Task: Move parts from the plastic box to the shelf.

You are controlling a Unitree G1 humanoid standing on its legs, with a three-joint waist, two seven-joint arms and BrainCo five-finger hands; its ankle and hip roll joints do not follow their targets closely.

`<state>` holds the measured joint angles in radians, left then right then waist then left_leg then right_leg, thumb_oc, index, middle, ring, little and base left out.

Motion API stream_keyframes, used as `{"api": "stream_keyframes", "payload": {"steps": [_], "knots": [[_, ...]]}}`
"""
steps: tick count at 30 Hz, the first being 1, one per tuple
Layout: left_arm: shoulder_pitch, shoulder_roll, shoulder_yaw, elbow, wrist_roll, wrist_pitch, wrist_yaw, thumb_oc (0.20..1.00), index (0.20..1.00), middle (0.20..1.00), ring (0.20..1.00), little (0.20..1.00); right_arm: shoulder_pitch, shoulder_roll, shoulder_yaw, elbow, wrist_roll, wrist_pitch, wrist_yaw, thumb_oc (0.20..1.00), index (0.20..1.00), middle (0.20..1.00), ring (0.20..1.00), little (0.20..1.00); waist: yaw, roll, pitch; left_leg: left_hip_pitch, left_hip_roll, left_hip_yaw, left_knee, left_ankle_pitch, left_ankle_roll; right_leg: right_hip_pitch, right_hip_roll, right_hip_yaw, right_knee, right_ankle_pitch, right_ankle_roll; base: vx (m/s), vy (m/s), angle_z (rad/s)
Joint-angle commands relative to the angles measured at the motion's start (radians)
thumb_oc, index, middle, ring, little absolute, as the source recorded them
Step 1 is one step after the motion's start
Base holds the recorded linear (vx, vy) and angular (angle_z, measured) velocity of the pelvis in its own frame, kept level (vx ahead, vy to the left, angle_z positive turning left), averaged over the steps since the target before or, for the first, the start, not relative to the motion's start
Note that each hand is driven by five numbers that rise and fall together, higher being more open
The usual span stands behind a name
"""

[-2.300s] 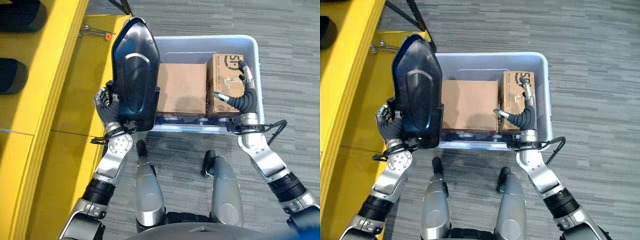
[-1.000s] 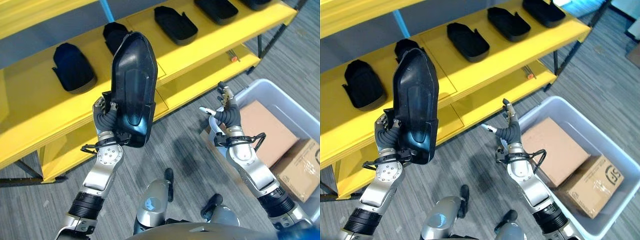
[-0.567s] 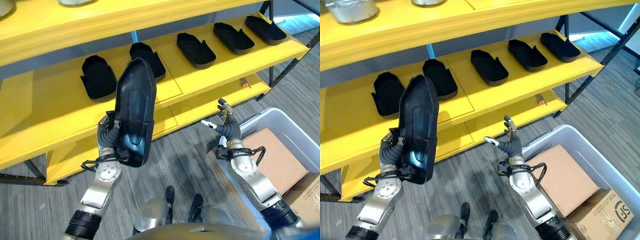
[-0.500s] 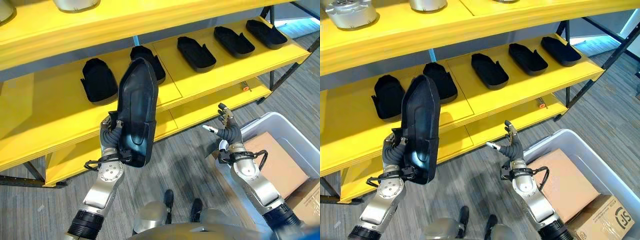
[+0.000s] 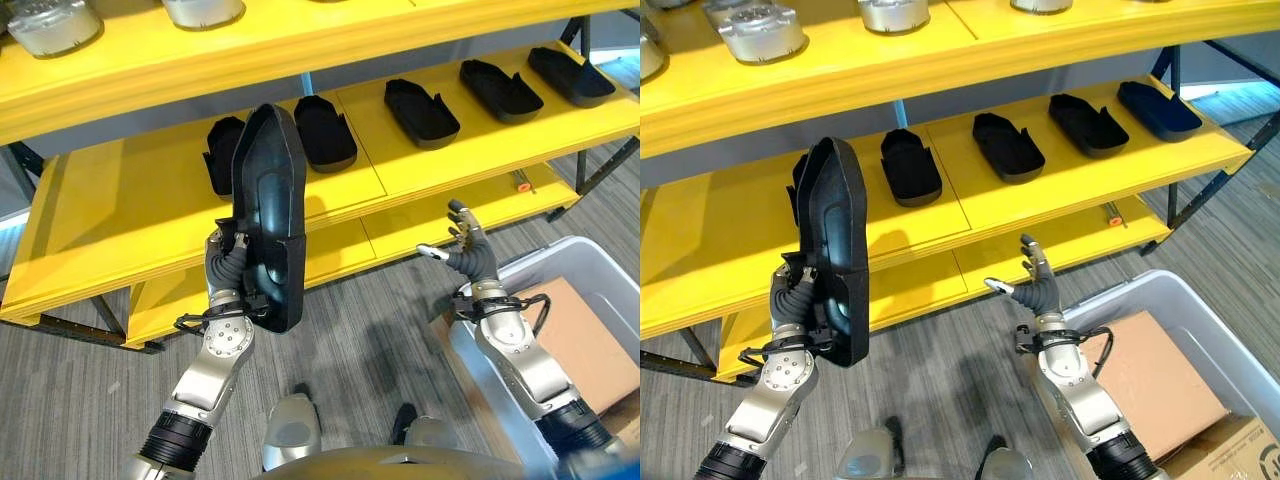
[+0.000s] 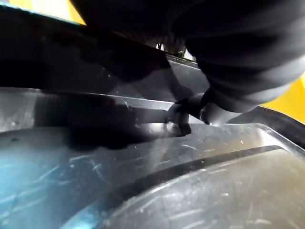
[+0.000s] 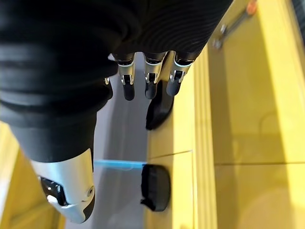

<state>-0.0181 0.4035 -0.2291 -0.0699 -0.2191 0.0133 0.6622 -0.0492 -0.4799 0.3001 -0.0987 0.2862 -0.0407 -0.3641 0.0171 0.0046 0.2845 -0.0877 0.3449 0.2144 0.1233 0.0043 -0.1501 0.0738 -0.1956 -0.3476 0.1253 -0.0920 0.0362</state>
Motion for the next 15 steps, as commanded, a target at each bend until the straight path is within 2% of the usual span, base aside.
{"api": "stream_keyframes", "payload": {"steps": [1, 2, 4, 5, 6, 10, 15], "knots": [[0.005, 0.014, 0.052, -0.070, -0.004, -0.101, 0.040, 0.200, 0.200, 0.200, 0.200, 0.200, -0.010, -0.039, 0.025, -0.107, -0.029, -0.078, 0.008, 1.000, 1.000, 1.000, 1.000, 1.000, 0.008, 0.011, -0.039, 0.077, 0.010, 0.059, -0.072, 0.169, 0.005, -0.009, 0.056, 0.034, 0.034, -0.030, 0.032, 0.04, 0.686, 0.38], [-0.009, 0.023, 0.045, -0.050, -0.012, -0.099, 0.061, 0.200, 0.200, 0.200, 0.200, 0.200, -0.003, -0.057, 0.031, -0.118, -0.021, -0.080, 0.004, 1.000, 1.000, 1.000, 1.000, 1.000, -0.003, 0.017, -0.035, 0.105, 0.016, 0.074, -0.076, 0.152, -0.011, -0.021, 0.029, 0.021, 0.110, -0.074, 0.037, 0.07, 0.549, 0.25], [-0.016, 0.025, 0.047, -0.044, -0.015, -0.093, 0.064, 0.200, 0.200, 0.200, 0.200, 0.200, 0.000, -0.059, 0.031, -0.115, -0.009, -0.070, 0.004, 1.000, 1.000, 1.000, 1.000, 1.000, -0.005, 0.021, -0.032, 0.109, 0.010, 0.078, -0.063, 0.143, -0.010, -0.026, 0.025, 0.017, 0.141, -0.087, 0.034, 0.03, 0.453, 0.31], [-0.025, 0.025, 0.050, -0.041, -0.012, -0.090, 0.069, 0.200, 0.200, 0.200, 0.200, 0.200, -0.001, -0.055, 0.031, -0.112, -0.002, -0.065, 0.001, 1.000, 1.000, 1.000, 1.000, 1.000, -0.001, 0.026, -0.026, 0.107, -0.009, 0.083, -0.041, 0.120, 0.007, -0.031, 0.019, 0.009, 0.161, -0.081, 0.030, -0.01, 0.396, 0.45], [-0.026, 0.028, 0.058, -0.047, -0.005, -0.088, 0.070, 0.200, 0.200, 0.200, 0.200, 0.200, 0.007, -0.048, 0.029, -0.105, -0.004, -0.069, 0.002, 1.000, 1.000, 1.000, 1.000, 1.000, 0.010, 0.026, -0.023, 0.111, -0.046, 0.066, -0.020, 0.074, 0.015, -0.024, 0.012, 0.013, 0.163, -0.075, 0.038, 0.00, 0.375, 0.35], [-0.014, 0.030, 0.082, -0.069, 0.002, -0.062, 0.077, 0.200, 0.200, 0.200, 0.200, 0.200, 0.008, -0.012, 0.031, -0.094, -0.023, -0.063, -0.003, 1.000, 1.000, 1.000, 1.000, 1.000, 0.042, 0.021, -0.032, 0.132, -0.125, 0.020, -0.015, 0.031, 0.039, 0.007, -0.009, 0.024, 0.120, -0.040, 0.070, 0.06, 0.306, 0.26], [-0.020, 0.037, 0.100, -0.076, 0.006, -0.025, 0.096, 0.200, 0.200, 0.200, 0.200, 0.200, -0.007, 0.020, 0.044, -0.101, -0.030, -0.047, -0.013, 1.000, 1.000, 1.000, 1.000, 1.000, 0.070, 0.009, -0.036, 0.149, -0.169, 0.013, -0.019, -0.001, 0.067, 0.031, -0.048, 0.029, 0.074, -0.008, 0.107, 0.02, 0.136, 0.11]]}}
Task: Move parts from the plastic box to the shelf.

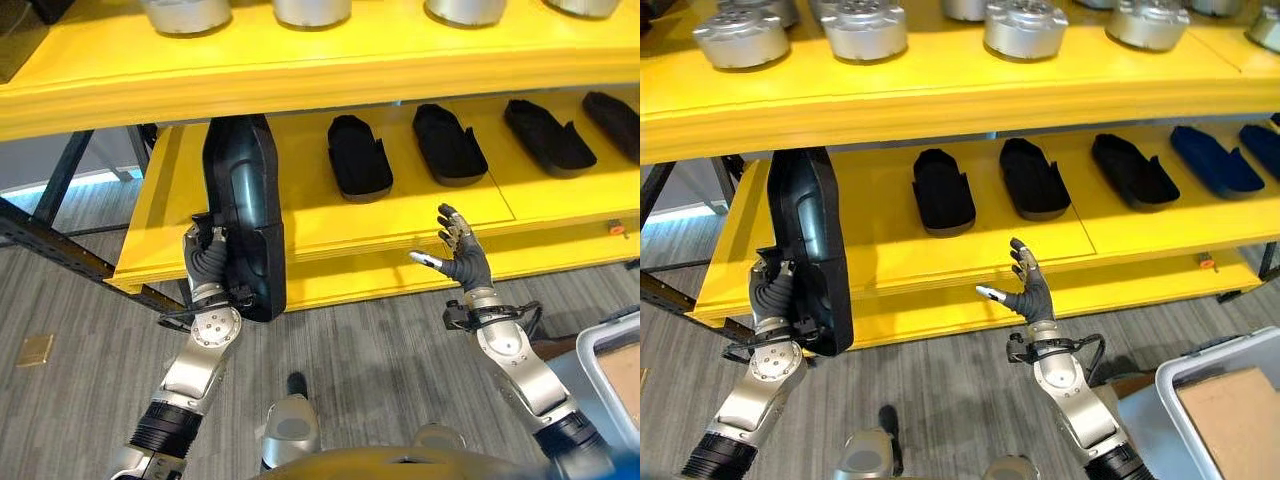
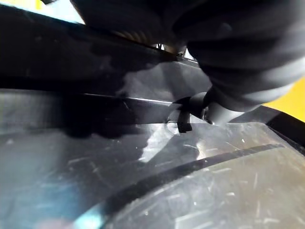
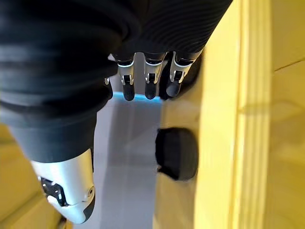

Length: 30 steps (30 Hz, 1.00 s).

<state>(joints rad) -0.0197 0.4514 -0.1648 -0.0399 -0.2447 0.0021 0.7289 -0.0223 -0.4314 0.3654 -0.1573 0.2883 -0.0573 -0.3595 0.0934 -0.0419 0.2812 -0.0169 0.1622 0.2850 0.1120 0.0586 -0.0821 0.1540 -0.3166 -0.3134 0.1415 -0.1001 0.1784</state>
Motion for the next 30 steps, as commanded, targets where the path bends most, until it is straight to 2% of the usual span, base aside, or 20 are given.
{"api": "stream_keyframes", "payload": {"steps": [1, 6, 8, 10, 17, 24, 30], "knots": [[-0.025, -0.011, 0.043, -0.106, 0.034, -0.002, 0.030, 0.200, 0.200, 0.200, 0.200, 0.200, -0.040, -0.016, -0.012, -0.049, -0.037, -0.021, -0.021, 1.000, 1.000, 1.000, 1.000, 1.000, 0.005, 0.050, -0.030, 0.075, 0.003, -0.058, 0.000, -0.066, 0.009, -0.047, 0.061, -0.008, 0.049, 0.008, -0.024, -0.02, 0.134, 0.12], [-0.045, -0.007, 0.050, -0.097, 0.028, 0.038, 0.002, 0.200, 0.200, 0.200, 0.200, 0.200, -0.064, 0.002, 0.007, -0.054, -0.037, 0.020, -0.015, 1.000, 1.000, 1.000, 1.000, 1.000, 0.040, 0.032, -0.016, 0.042, -0.010, -0.060, 0.038, -0.088, 0.027, -0.021, 0.036, -0.022, 0.019, 0.015, -0.005, -0.04, 0.044, 0.16], [-0.054, -0.006, 0.038, -0.090, 0.036, 0.057, -0.017, 0.200, 0.200, 0.200, 0.200, 0.200, -0.072, 0.003, 0.014, -0.054, -0.022, 0.024, 0.025, 1.000, 1.000, 1.000, 1.000, 1.000, 0.054, 0.022, -0.010, 0.024, -0.006, -0.061, 0.062, -0.094, 0.027, -0.007, 0.032, -0.032, 0.008, 0.016, -0.004, -0.01, 0.051, 0.23], [-0.060, 0.000, 0.027, -0.074, 0.059, 0.104, -0.054, 0.200, 0.200, 0.200, 0.200, 0.200, -0.090, 0.007, 0.034, -0.046, 0.020, 0.053, 0.081, 1.000, 1.000, 1.000, 1.000, 1.000, 0.075, 0.010, 0.000, -0.002, -0.001, -0.067, 0.111, -0.108, 0.026, 0.003, 0.025, -0.042, 0.007, 0.018, 0.000, 0.01, 0.071, 0.10], [-0.112, 0.023, -0.031, 0.010, 0.114, 0.165, -0.069, 0.200, 0.200, 0.200, 0.200, 0.200, -0.131, 0.041, 0.084, -0.016, 0.065, 0.033, 0.069, 1.000, 1.000, 1.000, 1.000, 1.000, 0.106, -0.032, 0.031, -0.064, 0.009, -0.070, 0.195, -0.135, 0.037, 0.005, 0.020, -0.053, 0.014, 0.029, 0.017, 0.00, -0.016, 0.09], [-0.190, 0.015, -0.068, 0.095, 0.131, 0.165, -0.026, 0.200, 0.200, 0.200, 0.200, 0.200, -0.184, 0.067, 0.093, 0.010, 0.060, -0.002, 0.079, 1.000, 1.000, 1.000, 1.000, 1.000, 0.119, -0.056, 0.060, -0.121, 0.019, -0.074, 0.251, -0.146, 0.041, 0.007, 0.016, -0.056, 0.003, 0.043, 0.029, -0.02, 0.012, 0.04], [-0.259, 0.026, -0.077, 0.123, 0.145, 0.175, -0.024, 0.200, 0.200, 0.200, 0.200, 0.200, -0.254, 0.070, 0.067, 0.000, 0.058, -0.010, 0.137, 1.000, 1.000, 1.000, 1.000, 1.000, 0.126, -0.068, 0.076, -0.153, 0.021, -0.078, 0.294, -0.167, 0.046, -0.001, -0.004, -0.072, 0.023, 0.045, 0.030, -0.06, 0.152, 0.00]]}}
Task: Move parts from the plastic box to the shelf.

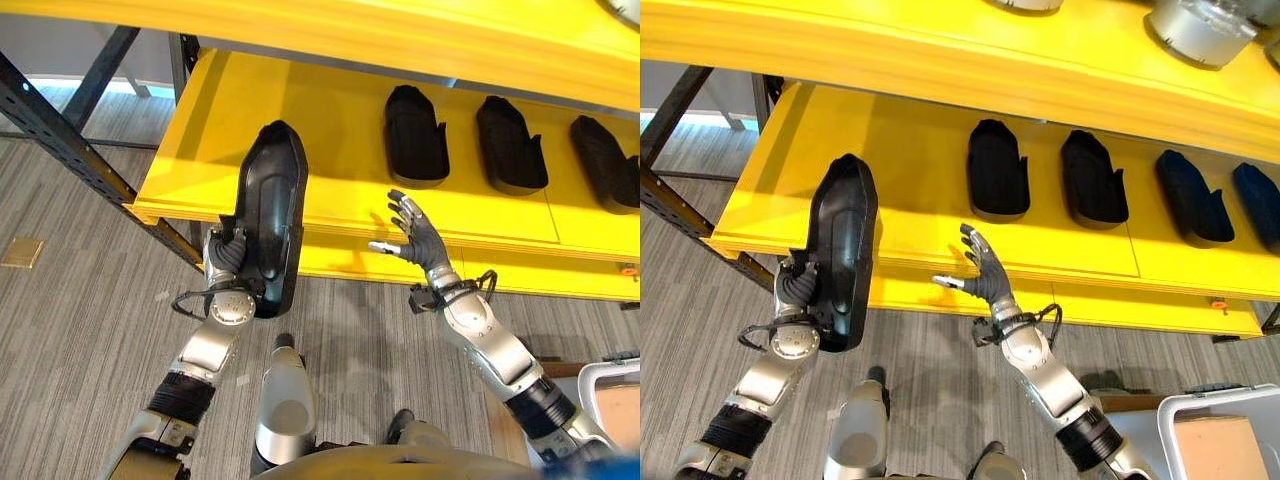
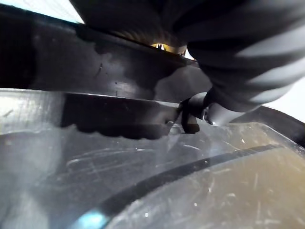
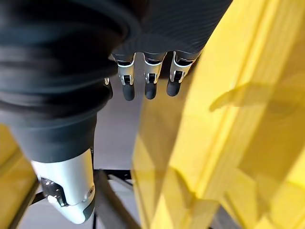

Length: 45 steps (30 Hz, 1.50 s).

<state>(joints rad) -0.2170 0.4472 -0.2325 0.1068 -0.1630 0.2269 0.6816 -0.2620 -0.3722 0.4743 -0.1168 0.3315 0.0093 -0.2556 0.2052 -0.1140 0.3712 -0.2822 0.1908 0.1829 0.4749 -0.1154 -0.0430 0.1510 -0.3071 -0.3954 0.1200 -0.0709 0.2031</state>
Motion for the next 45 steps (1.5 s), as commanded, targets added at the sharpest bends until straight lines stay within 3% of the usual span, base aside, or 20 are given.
{"api": "stream_keyframes", "payload": {"steps": [1, 5, 6, 7, 8, 9, 11, 14, 19, 25, 33, 42, 45], "knots": [[-0.069, 0.030, -0.013, -0.020, 0.065, -0.046, 0.023, 0.200, 0.200, 0.200, 0.200, 0.200, -0.019, 0.010, -0.044, -0.046, 0.015, -0.076, 0.044, 1.000, 1.000, 1.000, 1.000, 1.000, 0.015, 0.002, -0.014, 0.111, -0.010, 0.024, -0.064, 0.003, 0.011, 0.000, -0.015, 0.007, 0.052, 0.014, 0.004, 0.00, 0.263, 0.11], [-0.040, 0.013, 0.022, -0.003, 0.085, -0.034, 0.023, 0.200, 0.200, 0.200, 0.200, 0.200, -0.010, 0.021, -0.035, -0.086, 0.042, -0.023, 0.099, 1.000, 1.000, 1.000, 1.000, 1.000, 0.042, -0.001, -0.024, 0.187, -0.057, 0.053, -0.100, -0.023, 0.048, -0.026, -0.019, -0.061, 0.114, 0.038, -0.009, 0.06, 0.286, -0.28], [-0.015, 0.004, 0.036, 0.003, 0.090, -0.043, 0.029, 0.200, 0.200, 0.200, 0.200, 0.200, 0.010, 0.025, -0.022, -0.103, 0.042, -0.003, 0.120, 1.000, 1.000, 1.000, 1.000, 1.000, 0.027, 0.003, -0.025, 0.225, -0.081, 0.065, -0.143, -0.014, 0.052, -0.045, 0.029, -0.039, 0.086, 0.046, -0.014, 0.14, 0.180, -0.91], [-0.011, 0.003, 0.037, 0.003, 0.091, -0.043, 0.029, 0.200, 0.200, 0.200, 0.200, 0.200, 0.013, 0.025, -0.019, -0.105, 0.041, -0.002, 0.121, 1.000, 1.000, 1.000, 1.000, 1.000, 0.024, 0.004, -0.024, 0.230, -0.083, 0.066, -0.148, -0.013, 0.051, -0.046, 0.037, -0.034, 0.081, 0.047, -0.014, 0.23, 0.072, -0.84], [0.013, -0.002, 0.046, 0.013, 0.092, -0.063, 0.041, 0.200, 0.200, 0.200, 0.200, 0.200, 0.033, 0.033, 0.003, -0.104, 0.026, -0.008, 0.130, 1.000, 1.000, 1.000, 1.000, 1.000, 0.000, 0.002, -0.018, 0.263, -0.102, 0.072, -0.190, -0.016, 0.047, -0.079, 0.087, 0.009, 0.023, 0.088, -0.008, 0.16, -0.087, -0.48], [0.026, -0.005, 0.055, 0.016, 0.092, -0.085, 0.060, 0.200, 0.200, 0.200, 0.200, 0.200, 0.042, 0.040, 0.011, -0.087, 0.008, -0.036, 0.152, 1.000, 1.000, 1.000, 1.000, 1.000, -0.018, -0.005, -0.003, 0.279, -0.116, 0.098, -0.227, 0.002, 0.055, -0.119, 0.093, 0.024, -0.049, 0.174, 0.006, 0.18, -0.107, 0.09], [0.029, -0.007, 0.049, 0.022, 0.081, -0.092, 0.070, 0.200, 0.200, 0.200, 0.200, 0.200, 0.050, 0.041, 0.007, -0.068, 0.002, -0.053, 0.168, 1.000, 1.000, 1.000, 1.000, 1.000, -0.048, -0.004, 0.007, 0.288, -0.127, 0.081, -0.224, -0.020, 0.067, -0.161, 0.099, 0.093, -0.062, 0.203, 0.024, 0.15, -0.105, 0.21], [0.032, -0.010, 0.028, 0.020, 0.075, -0.085, 0.070, 0.200, 0.200, 0.200, 0.200, 0.200, 0.067, 0.026, -0.005, -0.063, 0.015, -0.046, 0.165, 1.000, 1.000, 1.000, 1.000, 1.000, -0.081, -0.001, -0.001, 0.268, -0.144, 0.042, -0.187, -0.042, 0.080, -0.199, 0.114, 0.187, -0.041, 0.194, 0.013, 0.22, -0.085, 0.53], [0.051, -0.010, 0.026, 0.006, 0.067, -0.091, 0.078, 0.200, 0.200, 0.200, 0.200, 0.200, 0.059, 0.008, -0.023, -0.055, 0.035, -0.034, 0.184, 1.000, 1.000, 1.000, 1.000, 1.000, -0.079, -0.002, -0.016, 0.263, -0.141, 0.046, -0.166, -0.056, 0.073, -0.176, 0.131, 0.165, -0.040, 0.161, -0.012, 0.16, -0.112, 0.48], [0.093, -0.026, 0.033, -0.023, 0.047, -0.062, 0.072, 0.200, 0.200, 0.200, 0.200, 0.200, 0.073, -0.020, -0.024, -0.087, 0.040, 0.029, 0.198, 1.000, 1.000, 1.000, 1.000, 1.000, -0.088, 0.024, -0.060, 0.308, -0.126, 0.047, -0.204, -0.034, 0.049, -0.116, 0.159, 0.150, -0.060, 0.112, -0.052, 0.23, -0.022, 0.06], [0.098, -0.042, 0.035, -0.019, 0.039, -0.046, 0.073, 0.200, 0.200, 0.200, 0.200, 0.200, 0.086, -0.027, -0.015, -0.098, 0.040, 0.035, 0.220, 1.000, 1.000, 1.000, 1.000, 1.000, -0.098, 0.044, -0.070, 0.321, -0.120, 0.049, -0.221, -0.012, 0.030, -0.104, 0.168, 0.135, -0.051, 0.094, -0.063, 0.09, 0.004, 0.03], [0.129, -0.044, 0.051, -0.021, 0.037, -0.008, 0.068, 0.200, 0.200, 0.200, 0.200, 0.200, 0.108, -0.045, -0.001, -0.158, 0.049, 0.049, 0.272, 1.000, 1.000, 1.000, 1.000, 1.000, -0.108, 0.065, -0.059, 0.305, -0.121, 0.062, -0.130, -0.038, 0.034, -0.107, 0.166, 0.120, 0.025, 0.056, -0.085, 0.09, -0.035, 0.01], [0.137, -0.042, 0.047, -0.019, 0.042, -0.006, 0.059, 0.200, 0.200, 0.200, 0.200, 0.200, 0.118, -0.052, -0.002, -0.168, 0.059, 0.061, 0.279, 1.000, 1.000, 1.000, 1.000, 1.000, -0.123, 0.069, -0.062, 0.296, -0.113, 0.103, -0.084, -0.061, 0.040, -0.114, 0.158, 0.111, 0.049, 0.040, -0.095, 0.07, -0.046, 0.05]]}}
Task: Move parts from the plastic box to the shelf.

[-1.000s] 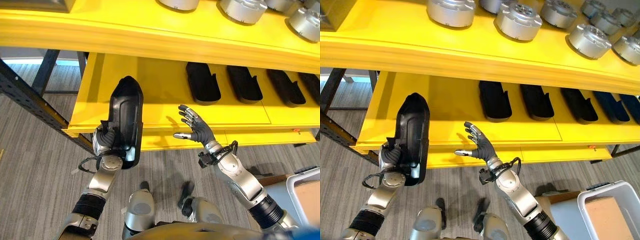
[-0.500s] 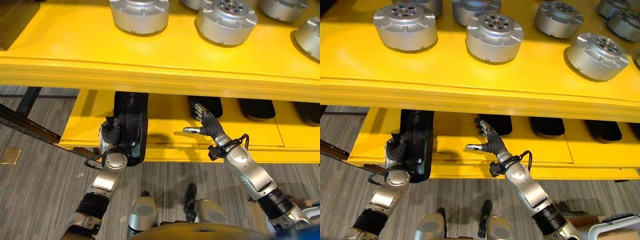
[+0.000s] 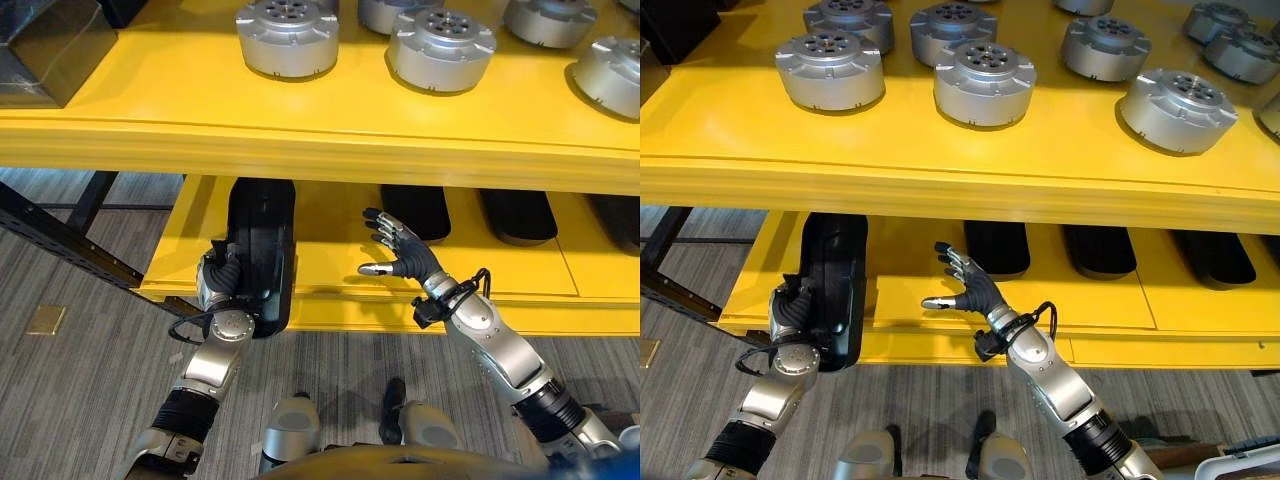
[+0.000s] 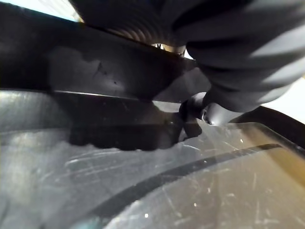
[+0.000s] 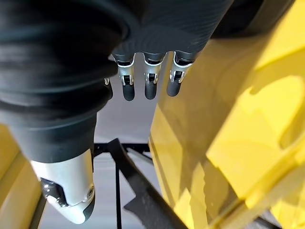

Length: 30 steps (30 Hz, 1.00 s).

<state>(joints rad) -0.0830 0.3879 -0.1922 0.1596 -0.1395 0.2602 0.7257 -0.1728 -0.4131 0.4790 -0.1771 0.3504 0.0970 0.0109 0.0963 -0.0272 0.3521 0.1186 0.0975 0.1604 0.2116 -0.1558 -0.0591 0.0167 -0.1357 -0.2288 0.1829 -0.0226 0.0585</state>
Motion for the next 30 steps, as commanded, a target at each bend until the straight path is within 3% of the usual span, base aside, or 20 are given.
{"api": "stream_keyframes", "payload": {"steps": [1, 3, 4, 5, 6, 7, 8, 10, 11, 16, 22, 30], "knots": [[-0.001, 0.015, 0.003, -0.069, 0.027, -0.041, 0.005, 0.200, 0.200, 0.200, 0.200, 0.200, 0.030, -0.019, -0.009, -0.112, 0.044, -0.024, 0.009, 1.000, 1.000, 1.000, 1.000, 1.000, -0.021, -0.019, -0.039, -0.126, -0.001, 0.137, 0.229, -0.031, 0.050, 0.025, -0.014, -0.059, -0.011, -0.013, 0.040, 0.10, -0.022, 0.17], [0.001, 0.012, -0.014, -0.064, 0.020, -0.040, -0.007, 0.200, 0.200, 0.200, 0.200, 0.200, 0.038, -0.030, -0.020, -0.112, 0.060, -0.008, 0.010, 1.000, 1.000, 1.000, 1.000, 1.000, -0.042, -0.007, -0.039, -0.138, 0.084, 0.160, 0.268, -0.016, 0.021, 0.039, -0.013, -0.073, 0.015, -0.047, 0.029, 0.03, 0.157, 0.40], [0.015, 0.001, -0.019, -0.068, 0.005, -0.049, 0.003, 0.200, 0.200, 0.200, 0.200, 0.200, 0.049, -0.047, -0.037, -0.121, 0.072, 0.005, 0.024, 1.000, 1.000, 1.000, 1.000, 1.000, -0.059, 0.011, -0.055, -0.100, 0.144, 0.174, 0.138, 0.076, -0.007, 0.020, -0.019, -0.087, 0.026, -0.051, 0.015, -0.10, 0.310, 0.69], [0.022, -0.001, -0.018, -0.074, 0.001, -0.051, 0.005, 0.200, 0.200, 0.200, 0.200, 0.200, 0.053, -0.051, -0.042, -0.121, 0.071, -0.004, 0.028, 1.000, 1.000, 1.000, 1.000, 1.000, -0.060, 0.016, -0.058, -0.092, 0.152, 0.161, 0.102, 0.098, -0.018, 0.017, -0.019, -0.084, 0.026, -0.053, 0.017, -0.16, 0.480, 0.69], [0.048, -0.005, -0.012, -0.091, -0.002, -0.069, 0.013, 0.200, 0.200, 0.200, 0.200, 0.200, 0.073, -0.065, -0.063, -0.130, 0.070, -0.037, 0.055, 1.000, 1.000, 1.000, 1.000, 1.000, -0.063, 0.034, -0.065, -0.081, 0.193, 0.117, 0.009, 0.192, -0.057, 0.009, -0.020, -0.069, 0.029, -0.062, 0.022, -0.09, 0.321, 0.29], [0.054, -0.006, -0.010, -0.094, -0.001, -0.075, 0.014, 0.200, 0.200, 0.200, 0.200, 0.200, 0.079, -0.068, -0.068, -0.134, 0.070, -0.041, 0.063, 1.000, 1.000, 1.000, 1.000, 1.000, -0.065, 0.037, -0.066, -0.080, 0.201, 0.111, -0.004, 0.209, -0.064, 0.007, -0.021, -0.066, 0.030, -0.064, 0.023, -0.12, 0.423, 0.02], [0.072, -0.004, -0.002, -0.104, -0.004, -0.091, 0.006, 0.200, 0.200, 0.200, 0.200, 0.200, 0.104, -0.078, -0.090, -0.153, 0.065, -0.055, 0.081, 1.000, 1.000, 1.000, 1.000, 1.000, -0.075, 0.048, -0.070, -0.090, 0.249, 0.108, -0.032, 0.284, -0.086, 0.001, -0.027, -0.058, 0.036, -0.071, 0.020, -0.06, 0.297, -0.12], [0.061, 0.012, -0.008, -0.112, -0.024, -0.092, 0.003, 0.200, 0.200, 0.200, 0.200, 0.200, 0.124, -0.104, -0.129, -0.181, 0.095, -0.062, 0.117, 1.000, 1.000, 1.000, 1.000, 1.000, -0.106, 0.048, -0.071, -0.058, 0.273, 0.175, -0.058, 0.235, -0.092, -0.019, -0.080, -0.065, 0.096, -0.104, 0.038, -0.17, 0.418, -0.30], [0.042, 0.019, -0.019, -0.115, -0.023, -0.079, 0.014, 0.200, 0.200, 0.200, 0.200, 0.200, 0.120, -0.112, -0.137, -0.189, 0.148, -0.066, 0.089, 1.000, 1.000, 1.000, 1.000, 1.000, -0.106, 0.049, -0.054, -0.078, 0.270, 0.179, -0.006, 0.223, -0.083, -0.028, -0.082, -0.072, 0.120, -0.096, 0.030, -0.19, 0.271, -0.35], [-0.019, 0.010, -0.045, -0.085, -0.010, -0.060, 0.009, 0.200, 0.200, 0.200, 0.200, 0.200, 0.049, -0.068, -0.129, -0.161, 0.170, -0.062, 0.041, 1.000, 1.000, 1.000, 1.000, 1.000, -0.090, 0.046, -0.020, -0.110, 0.215, 0.136, 0.069, 0.152, -0.065, -0.052, -0.088, -0.063, 0.152, -0.074, 0.049, -0.05, 0.034, -0.08], [-0.080, 0.009, -0.065, -0.109, -0.006, -0.020, 0.017, 0.200, 0.200, 0.200, 0.200, 0.200, -0.033, -0.032, -0.107, -0.156, 0.118, -0.014, 0.022, 1.000, 1.000, 1.000, 1.000, 1.000, -0.077, 0.055, 0.016, -0.150, 0.170, 0.097, 0.090, 0.140, -0.052, -0.084, -0.097, -0.053, 0.166, -0.060, 0.056, -0.08, 0.038, 0.13], [-0.085, 0.032, -0.032, -0.173, 0.064, 0.019, -0.053, 0.200, 0.200, 0.200, 0.200, 0.200, -0.042, -0.023, -0.118, -0.171, 0.113, 0.011, 0.051, 1.000, 1.000, 1.000, 1.000, 1.000, -0.056, 0.031, 0.029, -0.192, 0.223, 0.114, 0.245, 0.097, -0.043, -0.092, -0.128, -0.089, 0.245, -0.064, 0.043, -0.01, -0.056, -0.03]]}}
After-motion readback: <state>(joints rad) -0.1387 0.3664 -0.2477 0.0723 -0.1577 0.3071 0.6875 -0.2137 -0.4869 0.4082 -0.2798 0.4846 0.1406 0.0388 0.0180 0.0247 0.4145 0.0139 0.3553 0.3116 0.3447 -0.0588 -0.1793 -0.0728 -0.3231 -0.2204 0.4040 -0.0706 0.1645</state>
